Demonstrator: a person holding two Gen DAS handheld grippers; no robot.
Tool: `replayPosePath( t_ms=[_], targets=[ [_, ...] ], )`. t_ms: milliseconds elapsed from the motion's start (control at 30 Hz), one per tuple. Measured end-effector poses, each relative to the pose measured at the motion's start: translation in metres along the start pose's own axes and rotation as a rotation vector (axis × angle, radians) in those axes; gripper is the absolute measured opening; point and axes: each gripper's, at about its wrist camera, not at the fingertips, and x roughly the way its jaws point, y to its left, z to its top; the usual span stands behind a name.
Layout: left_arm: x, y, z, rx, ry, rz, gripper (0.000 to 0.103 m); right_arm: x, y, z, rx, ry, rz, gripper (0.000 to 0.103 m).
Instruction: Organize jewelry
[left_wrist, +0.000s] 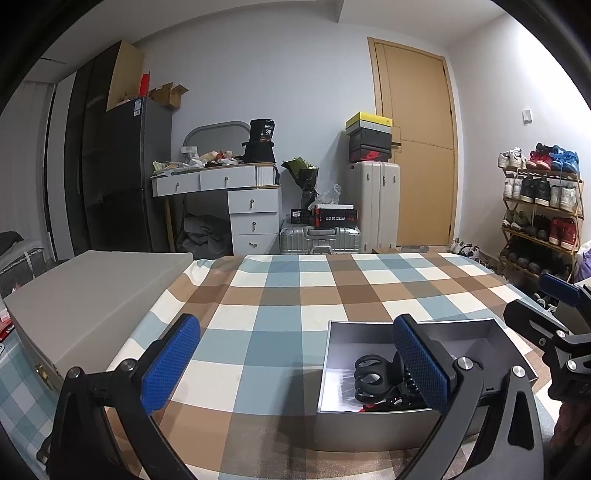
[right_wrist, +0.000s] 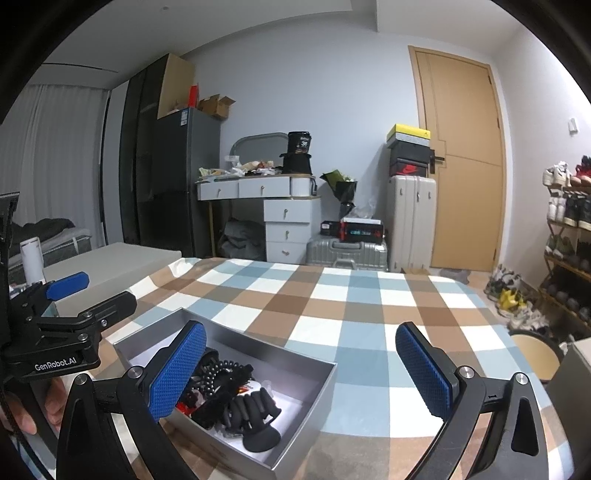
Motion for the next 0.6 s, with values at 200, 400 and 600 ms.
replayPosePath(
  t_ms=[200, 400, 600],
  targets=[
    [0.0018, 0.0014, 0.0001, -0.011, 0.003, 0.007, 0.102, 0.0002, -0.0008, -0.0001, -0.001, 0.001, 0.001, 0.103],
    [0.0030, 0.0020, -0.0003, -0.011, 0.010, 0.004, 0.102, 0.0006, -0.0013, -0.0004, -0.001, 0.003, -0.001, 0.103],
    [0.0035, 0.0028, -0.0006, -0.019, 0.015, 0.012, 0.102, -0.0004, -0.0029, -0.0015, 0.002, 0.004, 0.000, 0.103]
  ],
)
